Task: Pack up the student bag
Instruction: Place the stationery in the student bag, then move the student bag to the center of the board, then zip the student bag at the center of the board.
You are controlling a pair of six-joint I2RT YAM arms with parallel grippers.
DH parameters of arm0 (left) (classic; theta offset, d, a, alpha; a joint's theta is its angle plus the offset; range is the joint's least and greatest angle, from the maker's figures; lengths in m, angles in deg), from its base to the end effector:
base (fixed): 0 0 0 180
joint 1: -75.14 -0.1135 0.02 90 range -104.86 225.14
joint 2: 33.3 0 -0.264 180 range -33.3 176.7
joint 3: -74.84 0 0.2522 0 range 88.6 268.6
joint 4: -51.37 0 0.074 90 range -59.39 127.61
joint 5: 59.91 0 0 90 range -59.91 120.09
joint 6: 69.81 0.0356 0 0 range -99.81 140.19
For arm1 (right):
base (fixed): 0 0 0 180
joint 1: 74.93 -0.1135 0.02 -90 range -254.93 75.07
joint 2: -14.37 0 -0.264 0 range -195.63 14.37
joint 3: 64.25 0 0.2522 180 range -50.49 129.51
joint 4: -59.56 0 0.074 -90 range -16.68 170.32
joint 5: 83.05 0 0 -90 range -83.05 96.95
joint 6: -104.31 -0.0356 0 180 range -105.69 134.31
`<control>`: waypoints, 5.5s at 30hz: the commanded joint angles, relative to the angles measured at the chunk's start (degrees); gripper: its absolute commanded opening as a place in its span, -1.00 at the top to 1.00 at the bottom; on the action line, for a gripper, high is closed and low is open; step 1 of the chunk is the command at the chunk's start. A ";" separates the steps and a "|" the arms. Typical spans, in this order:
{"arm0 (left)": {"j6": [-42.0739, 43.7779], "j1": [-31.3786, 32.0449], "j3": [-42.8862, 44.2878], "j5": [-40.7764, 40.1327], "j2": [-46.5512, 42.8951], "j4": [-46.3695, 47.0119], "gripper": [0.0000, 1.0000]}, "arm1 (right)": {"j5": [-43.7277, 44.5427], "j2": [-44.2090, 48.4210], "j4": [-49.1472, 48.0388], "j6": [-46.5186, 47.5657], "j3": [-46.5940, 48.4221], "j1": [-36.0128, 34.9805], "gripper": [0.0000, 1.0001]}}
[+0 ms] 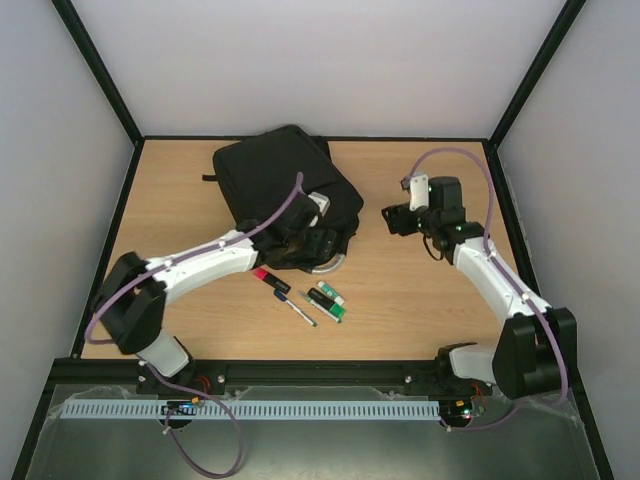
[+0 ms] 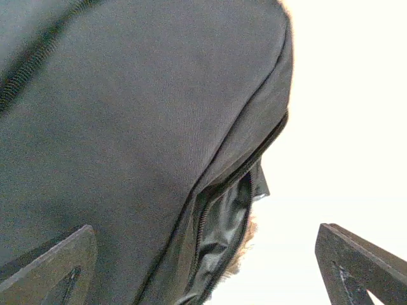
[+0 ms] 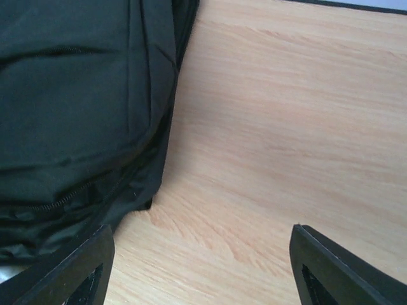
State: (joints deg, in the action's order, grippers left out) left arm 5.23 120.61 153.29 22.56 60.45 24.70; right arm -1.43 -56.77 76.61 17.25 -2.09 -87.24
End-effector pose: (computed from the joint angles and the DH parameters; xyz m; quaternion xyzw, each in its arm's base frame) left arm 0.2570 -0.2546 0.2373 0.2140 0.8864 -0.1525 0.3811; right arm 0.2743 0.0652 0.2760 -0.1506 0.8333 0.1049 0.5215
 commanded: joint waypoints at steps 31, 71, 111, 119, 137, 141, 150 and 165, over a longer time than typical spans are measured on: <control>-32.29 -38.28 -15.50 24.44 -0.31 21.01 -0.87 | -31.83 -55.47 19.59 -9.18 51.52 -0.77 -0.77; -16.39 -4.06 10.32 20.21 18.50 7.30 -0.51 | -9.18 -19.94 31.86 12.80 11.11 11.98 0.24; 11.85 -4.78 -21.38 16.63 3.02 28.53 0.03 | -17.37 -31.51 19.95 8.22 18.19 2.56 0.18; 12.29 -4.69 -19.49 15.66 5.85 29.41 0.63 | -17.00 -32.18 19.48 8.36 17.13 2.56 0.19; 6.74 9.25 -27.38 5.55 -7.13 20.21 0.95 | -14.52 -36.21 19.51 5.06 19.19 5.45 0.29; 6.66 13.82 -26.39 5.18 -7.40 19.03 0.95 | -13.67 -36.23 19.42 4.97 19.03 5.47 0.29; 7.36 19.89 -17.71 5.92 -0.32 20.07 0.95 | -13.29 -36.48 19.47 4.89 18.50 5.50 0.29; 8.33 24.13 -6.87 5.35 3.46 14.58 0.52 | -15.72 -26.24 22.42 4.44 18.62 7.91 0.24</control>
State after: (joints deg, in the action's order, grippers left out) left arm 13.03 143.19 144.54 26.74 68.96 42.21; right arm -23.97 -85.90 93.73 22.56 18.26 -81.67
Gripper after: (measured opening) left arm 0.153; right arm 0.360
